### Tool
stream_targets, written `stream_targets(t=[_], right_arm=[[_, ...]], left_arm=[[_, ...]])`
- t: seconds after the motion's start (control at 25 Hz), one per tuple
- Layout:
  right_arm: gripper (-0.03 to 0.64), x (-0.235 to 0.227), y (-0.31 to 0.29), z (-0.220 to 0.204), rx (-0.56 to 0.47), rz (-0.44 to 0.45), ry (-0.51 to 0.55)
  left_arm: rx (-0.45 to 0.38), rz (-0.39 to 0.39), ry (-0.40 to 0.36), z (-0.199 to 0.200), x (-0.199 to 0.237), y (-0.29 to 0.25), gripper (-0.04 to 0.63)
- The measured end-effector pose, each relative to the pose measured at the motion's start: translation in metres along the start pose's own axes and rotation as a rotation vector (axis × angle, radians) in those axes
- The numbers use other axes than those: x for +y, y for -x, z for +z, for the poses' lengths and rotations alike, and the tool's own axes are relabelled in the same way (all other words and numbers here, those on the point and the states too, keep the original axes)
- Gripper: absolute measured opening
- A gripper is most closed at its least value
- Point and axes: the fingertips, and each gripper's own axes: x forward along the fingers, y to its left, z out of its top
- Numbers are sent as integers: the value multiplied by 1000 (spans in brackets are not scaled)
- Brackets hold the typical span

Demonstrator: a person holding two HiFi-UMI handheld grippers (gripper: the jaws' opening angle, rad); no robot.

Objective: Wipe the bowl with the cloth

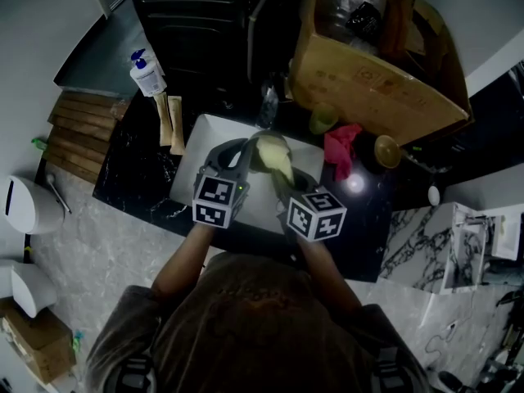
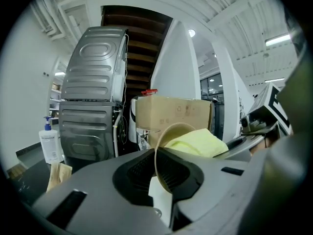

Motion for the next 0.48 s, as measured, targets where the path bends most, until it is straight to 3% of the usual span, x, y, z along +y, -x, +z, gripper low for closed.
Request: stream_targets(t=[0.32,0.48], right_arm=[[28,28,-11,-22,110,118,71],[28,39,-12,-16,101,153,118]], left_arm=[[-6,-13,-6,3,-5,-1,21],[7,-39,-31,0,-14,-2,21]])
